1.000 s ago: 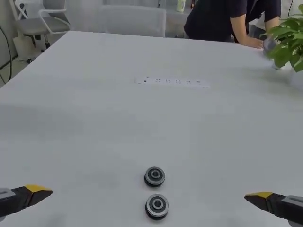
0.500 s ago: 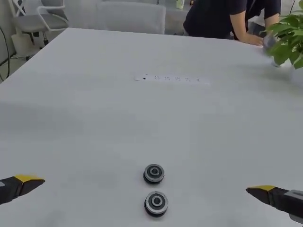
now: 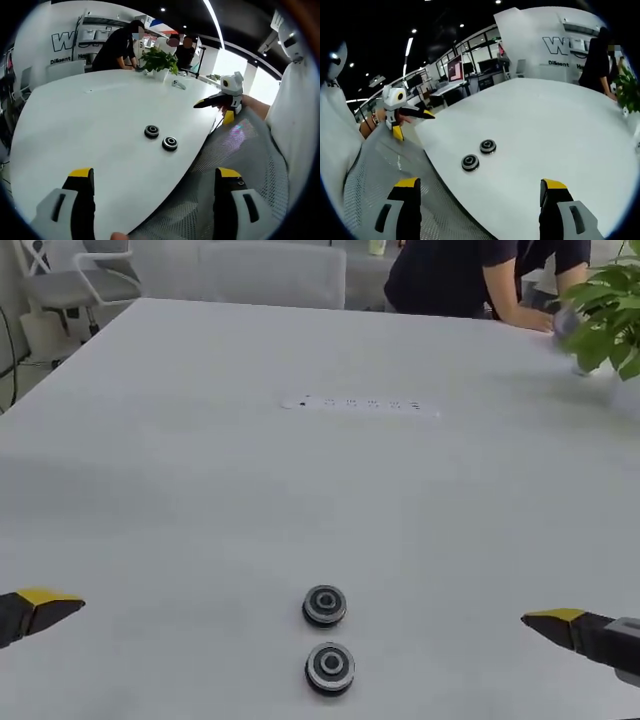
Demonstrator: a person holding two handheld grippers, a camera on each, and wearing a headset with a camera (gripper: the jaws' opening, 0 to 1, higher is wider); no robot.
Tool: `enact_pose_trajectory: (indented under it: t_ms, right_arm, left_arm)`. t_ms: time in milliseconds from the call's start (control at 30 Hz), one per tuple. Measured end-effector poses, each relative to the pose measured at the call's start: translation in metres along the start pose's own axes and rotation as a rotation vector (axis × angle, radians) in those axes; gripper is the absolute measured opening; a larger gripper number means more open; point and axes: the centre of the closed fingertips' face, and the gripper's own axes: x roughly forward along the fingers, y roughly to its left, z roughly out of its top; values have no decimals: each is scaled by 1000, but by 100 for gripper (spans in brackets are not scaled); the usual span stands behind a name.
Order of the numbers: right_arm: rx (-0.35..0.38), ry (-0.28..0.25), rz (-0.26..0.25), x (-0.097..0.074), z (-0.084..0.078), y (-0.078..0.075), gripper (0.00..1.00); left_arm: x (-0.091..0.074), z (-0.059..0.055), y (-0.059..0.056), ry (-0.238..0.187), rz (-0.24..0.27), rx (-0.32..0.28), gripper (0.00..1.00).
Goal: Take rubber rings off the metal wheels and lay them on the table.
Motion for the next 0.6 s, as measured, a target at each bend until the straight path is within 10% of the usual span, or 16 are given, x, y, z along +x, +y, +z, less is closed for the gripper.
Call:
enact_pose_trajectory:
  t_ms: [600]
  right_arm:
    - [-195, -55, 8, -9, 71, 5, 89]
  left_arm:
    - [-20, 48, 17, -40, 35, 170, 99]
